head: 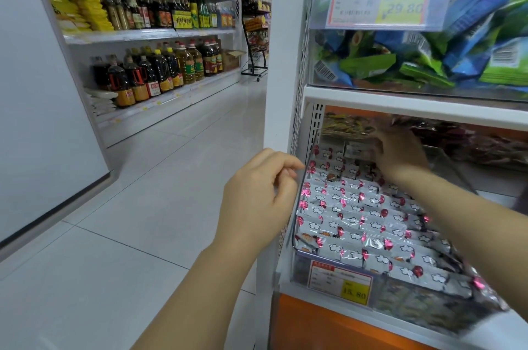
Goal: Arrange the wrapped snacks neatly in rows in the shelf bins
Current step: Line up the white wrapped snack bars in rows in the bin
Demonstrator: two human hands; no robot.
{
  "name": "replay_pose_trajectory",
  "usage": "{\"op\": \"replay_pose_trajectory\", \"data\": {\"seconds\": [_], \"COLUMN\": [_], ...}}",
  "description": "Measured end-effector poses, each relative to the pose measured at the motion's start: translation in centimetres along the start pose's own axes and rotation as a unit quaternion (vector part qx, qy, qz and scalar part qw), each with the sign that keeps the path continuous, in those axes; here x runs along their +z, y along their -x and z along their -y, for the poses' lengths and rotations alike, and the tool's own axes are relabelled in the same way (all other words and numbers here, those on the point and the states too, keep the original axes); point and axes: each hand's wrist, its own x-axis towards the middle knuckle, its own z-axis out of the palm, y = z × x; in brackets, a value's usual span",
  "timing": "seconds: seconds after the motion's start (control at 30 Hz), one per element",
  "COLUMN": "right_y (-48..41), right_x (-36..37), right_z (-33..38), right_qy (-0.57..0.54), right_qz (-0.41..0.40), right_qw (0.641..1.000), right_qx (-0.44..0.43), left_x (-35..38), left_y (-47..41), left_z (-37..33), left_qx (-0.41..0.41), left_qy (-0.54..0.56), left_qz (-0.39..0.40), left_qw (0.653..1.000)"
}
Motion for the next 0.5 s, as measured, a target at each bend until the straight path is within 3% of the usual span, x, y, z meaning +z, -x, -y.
{"op": "replay_pose_trajectory", "data": {"seconds": [0.03, 0.1, 0.17, 0.23, 0.5], "right_y": [0.0, 0.4, 1.0, 1.2, 0.0], "right_x": [-0.5, -1.2, -1.6, -1.4, -0.5], "right_z": [0.2, 0.6, 0.6, 0.2, -0.6], "right_qy": [-0.010, -0.019, -0.026, -0.009, 0.055], "right_qz": [-0.005, 0.058, 0.144, 0.177, 0.122], "right_qw": [1.000, 0.997, 0.989, 0.984, 0.991], "right_qx": [-0.018, -0.039, -0.008, 0.017, 0.026], "left_x": [0.0, -0.1, -0.1, -0.1, 1.5], "left_y": [0.0, 0.0, 0.1, 0.2, 0.5], "left_z": [0.0, 0.0, -0.2, -0.5, -2.9], "left_qx": [-0.001, -0.001, -0.001, -0.005, 0.020], "left_qy": [0.000, 0.000, 0.000, -0.006, -0.032], "left_qz": [0.002, 0.005, 0.006, 0.014, 0.128], "left_qw": [1.000, 1.000, 1.000, 1.000, 0.991]}}
